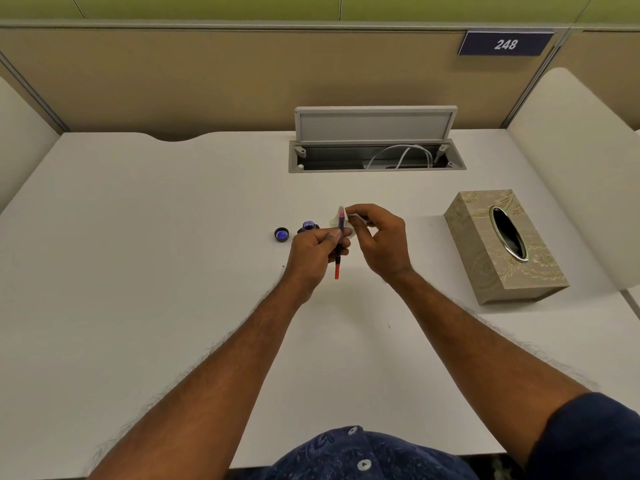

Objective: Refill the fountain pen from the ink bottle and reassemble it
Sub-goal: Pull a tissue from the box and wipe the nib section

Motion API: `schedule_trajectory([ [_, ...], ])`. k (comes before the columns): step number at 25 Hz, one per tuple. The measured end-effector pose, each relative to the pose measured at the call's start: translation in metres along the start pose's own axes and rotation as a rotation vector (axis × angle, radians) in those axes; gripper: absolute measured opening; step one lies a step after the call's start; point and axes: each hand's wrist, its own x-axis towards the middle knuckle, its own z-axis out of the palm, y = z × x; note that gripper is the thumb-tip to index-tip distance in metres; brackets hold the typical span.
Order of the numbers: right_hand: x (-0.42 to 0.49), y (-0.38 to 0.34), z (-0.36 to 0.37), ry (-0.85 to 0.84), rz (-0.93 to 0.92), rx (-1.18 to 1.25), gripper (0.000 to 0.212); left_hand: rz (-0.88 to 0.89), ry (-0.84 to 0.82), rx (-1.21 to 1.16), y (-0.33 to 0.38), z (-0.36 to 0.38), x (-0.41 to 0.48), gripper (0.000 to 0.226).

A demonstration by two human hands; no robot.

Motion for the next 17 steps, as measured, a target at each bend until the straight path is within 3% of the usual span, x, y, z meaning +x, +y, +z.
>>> schedule_trajectory([
  [12, -0.0032, -0.0066, 0.0023, 0.000, 0.028, 0.036, 0.011, -0.019, 0.001, 0.050, -0.0038, 0.0015, -0.0018, 0.027],
  [17, -0.0012, -0.0056, 0.0043, 0.034, 0.180, 0.086, 0.017, -0.006, 0.003, 0.100, -0.0049, 0.0013, -0.0040, 0.026],
])
